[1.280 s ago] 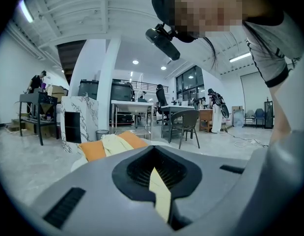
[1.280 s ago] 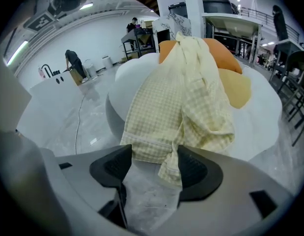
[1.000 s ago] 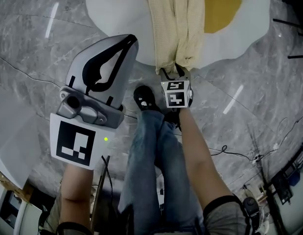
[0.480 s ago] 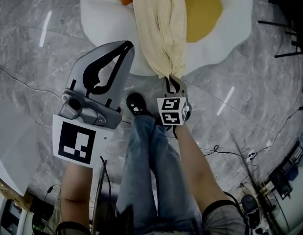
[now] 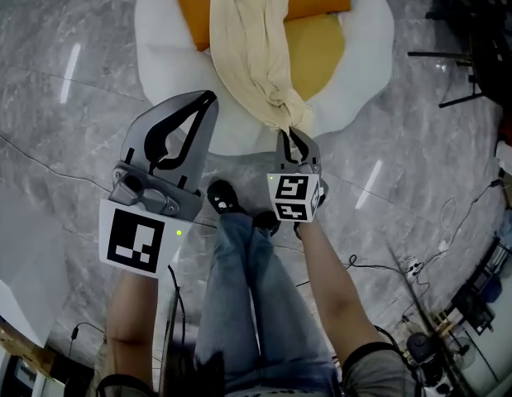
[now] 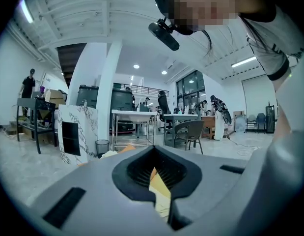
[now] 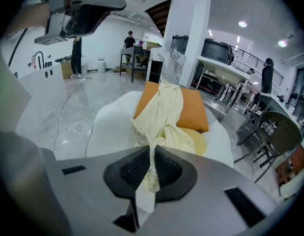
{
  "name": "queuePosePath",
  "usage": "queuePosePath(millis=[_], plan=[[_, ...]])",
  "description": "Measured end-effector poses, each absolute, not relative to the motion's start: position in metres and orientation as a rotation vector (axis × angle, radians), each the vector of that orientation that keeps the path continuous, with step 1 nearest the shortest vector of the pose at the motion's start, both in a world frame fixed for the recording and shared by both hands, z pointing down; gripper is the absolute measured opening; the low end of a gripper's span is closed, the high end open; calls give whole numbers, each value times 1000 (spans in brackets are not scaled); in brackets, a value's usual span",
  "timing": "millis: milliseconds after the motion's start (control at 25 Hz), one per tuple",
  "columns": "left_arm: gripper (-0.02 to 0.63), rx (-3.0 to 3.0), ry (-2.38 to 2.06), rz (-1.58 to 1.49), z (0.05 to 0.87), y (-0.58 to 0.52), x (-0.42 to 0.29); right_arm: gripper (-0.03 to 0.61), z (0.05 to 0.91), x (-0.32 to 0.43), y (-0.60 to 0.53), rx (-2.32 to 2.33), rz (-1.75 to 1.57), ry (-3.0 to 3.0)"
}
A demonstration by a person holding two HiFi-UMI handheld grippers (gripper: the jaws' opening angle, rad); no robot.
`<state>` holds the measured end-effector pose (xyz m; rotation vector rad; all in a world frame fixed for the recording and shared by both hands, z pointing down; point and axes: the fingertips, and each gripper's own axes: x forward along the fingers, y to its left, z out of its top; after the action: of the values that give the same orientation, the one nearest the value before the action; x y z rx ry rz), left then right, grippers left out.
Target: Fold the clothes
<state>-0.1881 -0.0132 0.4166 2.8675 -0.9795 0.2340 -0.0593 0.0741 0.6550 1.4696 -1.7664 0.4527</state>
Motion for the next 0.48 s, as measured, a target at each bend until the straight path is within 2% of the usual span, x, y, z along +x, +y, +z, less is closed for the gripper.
queuePosePath(millis=[480], plan=[[3,2885,-1005,214,374,-51,-212,28,565,-64,-26,1503,186,-1772]])
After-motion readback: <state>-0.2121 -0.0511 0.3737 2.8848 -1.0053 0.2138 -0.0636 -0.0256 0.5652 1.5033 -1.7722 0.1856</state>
